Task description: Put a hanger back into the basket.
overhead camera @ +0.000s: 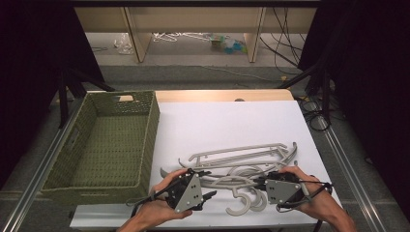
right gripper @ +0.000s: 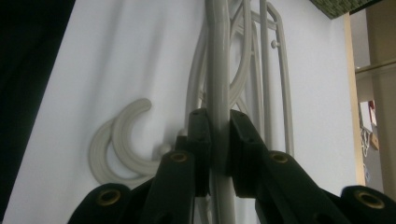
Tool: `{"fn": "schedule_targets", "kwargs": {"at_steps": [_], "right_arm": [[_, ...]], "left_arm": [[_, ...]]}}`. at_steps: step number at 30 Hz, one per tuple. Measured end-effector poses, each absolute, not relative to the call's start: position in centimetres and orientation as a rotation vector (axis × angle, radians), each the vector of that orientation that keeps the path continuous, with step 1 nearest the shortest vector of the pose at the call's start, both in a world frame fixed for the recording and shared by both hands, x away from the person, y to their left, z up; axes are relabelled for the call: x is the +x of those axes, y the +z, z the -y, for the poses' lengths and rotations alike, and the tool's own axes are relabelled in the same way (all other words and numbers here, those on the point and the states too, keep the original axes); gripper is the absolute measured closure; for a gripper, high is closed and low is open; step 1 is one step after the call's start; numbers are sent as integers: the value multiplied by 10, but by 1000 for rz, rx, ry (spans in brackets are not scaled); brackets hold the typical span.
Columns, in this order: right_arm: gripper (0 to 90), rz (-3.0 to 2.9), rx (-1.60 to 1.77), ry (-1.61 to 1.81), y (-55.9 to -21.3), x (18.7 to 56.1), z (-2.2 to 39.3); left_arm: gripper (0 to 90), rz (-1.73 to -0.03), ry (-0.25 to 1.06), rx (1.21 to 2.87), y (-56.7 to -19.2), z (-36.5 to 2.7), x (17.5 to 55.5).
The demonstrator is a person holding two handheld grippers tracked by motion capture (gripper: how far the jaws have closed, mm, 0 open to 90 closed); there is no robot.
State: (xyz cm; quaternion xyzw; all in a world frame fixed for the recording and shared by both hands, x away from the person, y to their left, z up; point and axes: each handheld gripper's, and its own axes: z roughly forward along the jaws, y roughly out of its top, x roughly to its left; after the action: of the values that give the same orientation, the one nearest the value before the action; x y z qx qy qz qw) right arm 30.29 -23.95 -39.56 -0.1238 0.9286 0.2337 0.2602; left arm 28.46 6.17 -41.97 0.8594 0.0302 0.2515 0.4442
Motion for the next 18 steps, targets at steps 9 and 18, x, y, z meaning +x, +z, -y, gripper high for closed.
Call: {"fn": "schedule_targets", "kwargs": {"at_steps": [9,18], "right_arm": [[804,-2523,-376,647,-397,301,230],[804,-2546,-374,654,-399,298,223]], "left_arm": [[547,19,624,2223,-423,-59,284],[654,85,655,2298,-427,-49,284]]}}
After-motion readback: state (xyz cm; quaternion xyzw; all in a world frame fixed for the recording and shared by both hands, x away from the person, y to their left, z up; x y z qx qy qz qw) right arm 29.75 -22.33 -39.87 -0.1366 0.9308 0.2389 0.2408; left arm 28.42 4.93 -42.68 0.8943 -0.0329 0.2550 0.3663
